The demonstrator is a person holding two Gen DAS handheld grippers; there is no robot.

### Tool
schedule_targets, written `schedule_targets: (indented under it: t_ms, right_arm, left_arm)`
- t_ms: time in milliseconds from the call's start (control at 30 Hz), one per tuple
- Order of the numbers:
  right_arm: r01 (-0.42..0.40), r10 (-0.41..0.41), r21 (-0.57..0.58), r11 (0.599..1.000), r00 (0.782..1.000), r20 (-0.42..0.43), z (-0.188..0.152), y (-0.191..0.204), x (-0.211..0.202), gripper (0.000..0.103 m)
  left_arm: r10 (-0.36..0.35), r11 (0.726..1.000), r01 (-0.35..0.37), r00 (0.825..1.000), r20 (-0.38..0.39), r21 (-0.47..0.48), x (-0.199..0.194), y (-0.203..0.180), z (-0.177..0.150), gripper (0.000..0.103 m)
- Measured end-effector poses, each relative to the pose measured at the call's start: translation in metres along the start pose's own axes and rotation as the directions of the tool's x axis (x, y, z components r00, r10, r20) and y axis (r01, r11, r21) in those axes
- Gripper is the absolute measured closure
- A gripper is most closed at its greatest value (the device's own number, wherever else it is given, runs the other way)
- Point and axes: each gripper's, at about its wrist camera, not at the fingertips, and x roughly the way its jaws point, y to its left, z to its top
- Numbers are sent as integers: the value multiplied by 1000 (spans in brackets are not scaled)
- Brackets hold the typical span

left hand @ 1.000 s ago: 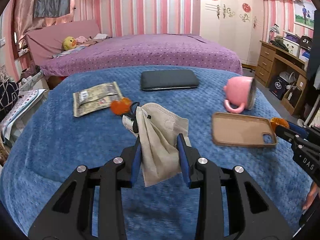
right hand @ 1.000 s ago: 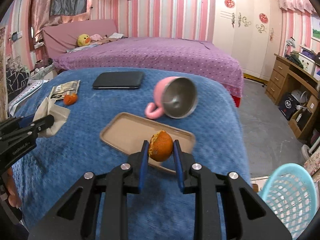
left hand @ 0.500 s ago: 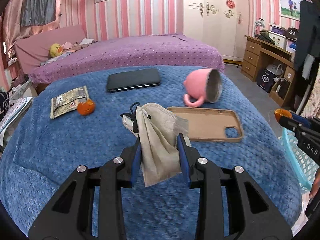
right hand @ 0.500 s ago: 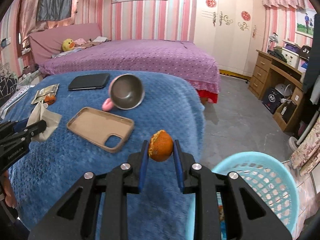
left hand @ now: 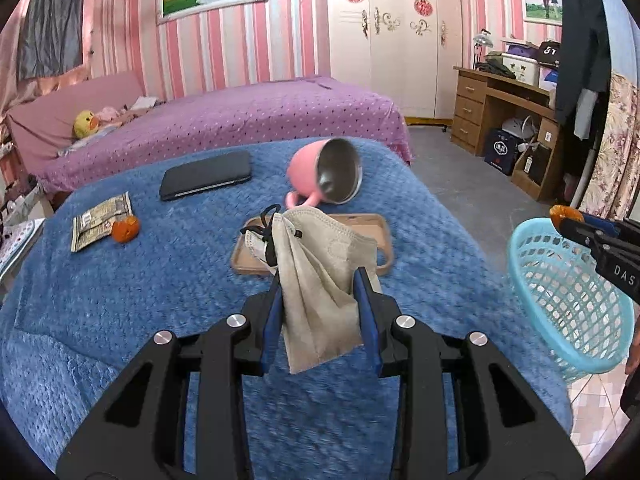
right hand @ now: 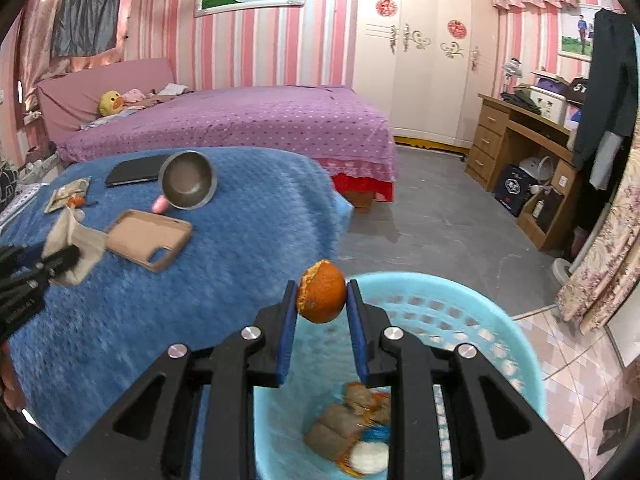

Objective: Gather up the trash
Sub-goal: 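Carry the cloth bag and orange peel over to the light-blue basket, then open the left tool to drop the cloth bag into the basket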

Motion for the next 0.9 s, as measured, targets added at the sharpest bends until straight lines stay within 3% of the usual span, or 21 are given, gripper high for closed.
schedule_targets:
  t_ms: [100, 367, 533, 900]
  right_arm:
    - [21, -21, 21, 1000, 1000, -4, -12, -22, -8, 78]
    - [97, -95, 67, 993, 995, -39, -43, -83, -17, 78]
    - [126, -122, 110, 986, 992, -43, -55, -113, -18, 78]
    - [153, -151, 185, 971, 988, -25, -57, -149, -15, 78]
  left_arm:
    - [-22, 1000, 22, 1000, 5, -9, -6, -16, -1, 70]
    - [-76, 995, 73, 996, 43, 75, -15, -76, 5, 70]
    - [-132, 987, 129, 991, 16, 97, -6, -113, 0, 70]
    - [-277, 957, 279, 960, -35, 81, 22, -180, 4, 64]
